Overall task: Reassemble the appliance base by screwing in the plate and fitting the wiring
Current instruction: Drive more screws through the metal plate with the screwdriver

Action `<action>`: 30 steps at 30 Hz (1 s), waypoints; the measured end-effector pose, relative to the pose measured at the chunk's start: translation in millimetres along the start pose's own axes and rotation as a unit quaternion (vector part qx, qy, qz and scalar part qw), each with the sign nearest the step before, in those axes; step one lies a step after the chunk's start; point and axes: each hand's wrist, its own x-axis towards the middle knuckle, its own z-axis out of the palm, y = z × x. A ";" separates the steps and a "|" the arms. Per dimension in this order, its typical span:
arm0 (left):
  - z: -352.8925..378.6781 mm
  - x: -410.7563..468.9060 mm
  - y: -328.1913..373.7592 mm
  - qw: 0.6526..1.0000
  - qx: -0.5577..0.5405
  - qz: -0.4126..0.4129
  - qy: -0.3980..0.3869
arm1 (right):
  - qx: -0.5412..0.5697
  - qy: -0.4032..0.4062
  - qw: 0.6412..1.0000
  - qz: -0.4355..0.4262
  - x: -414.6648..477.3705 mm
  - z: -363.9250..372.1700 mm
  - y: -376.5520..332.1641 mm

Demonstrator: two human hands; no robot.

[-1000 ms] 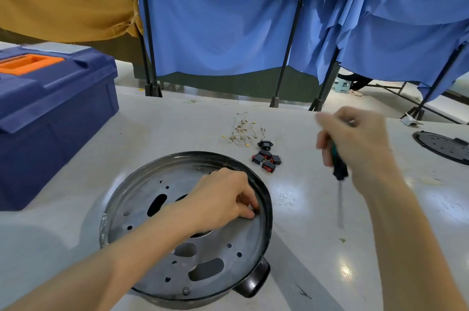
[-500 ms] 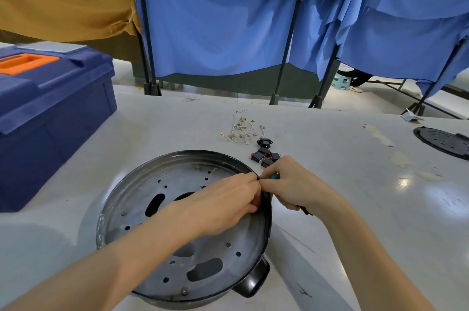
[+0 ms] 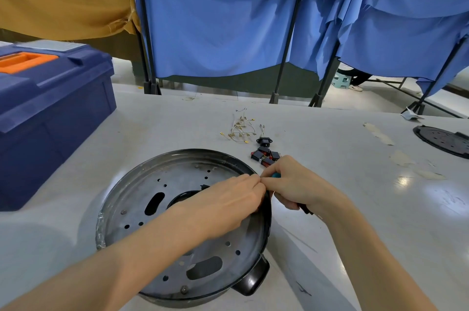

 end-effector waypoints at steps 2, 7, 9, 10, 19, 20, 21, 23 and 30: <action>-0.7 -0.4 1.8 0.999 0.039 0.011 -0.002 | 0.012 -0.004 1.000 0.002 0.5 -0.3 1.3; -4.1 -1.6 3.2 0.999 0.044 0.015 -0.003 | 0.041 -0.031 0.999 0.001 1.8 -1.7 7.9; -4.8 -1.6 2.8 0.999 0.031 0.010 -0.003 | 0.065 -0.039 0.997 -0.004 3.1 -1.3 10.6; -4.6 -1.9 2.6 1.000 0.026 0.010 -0.003 | 0.073 -0.041 0.996 -0.007 4.2 -0.9 12.0; -2.9 0.5 -13.1 0.978 -0.200 -0.052 0.030 | 0.062 -0.033 0.998 0.003 0.4 -11.9 9.9; -1.8 -0.4 -14.9 0.972 -0.224 -0.064 0.032 | 0.068 0.000 0.998 0.004 -1.6 -18.0 6.5; -0.7 -1.0 -16.0 0.967 -0.243 -0.076 0.033 | 0.083 0.044 0.996 -0.002 -3.8 -25.4 2.5; 1.8 -1.3 -17.1 0.959 -0.265 -0.094 0.036 | 0.146 0.150 0.977 -0.033 -8.3 -41.1 -8.0; 7.9 4.9 -21.0 0.934 -0.328 -0.134 0.047 | 0.487 0.340 0.770 -0.234 -26.7 -56.3 -53.5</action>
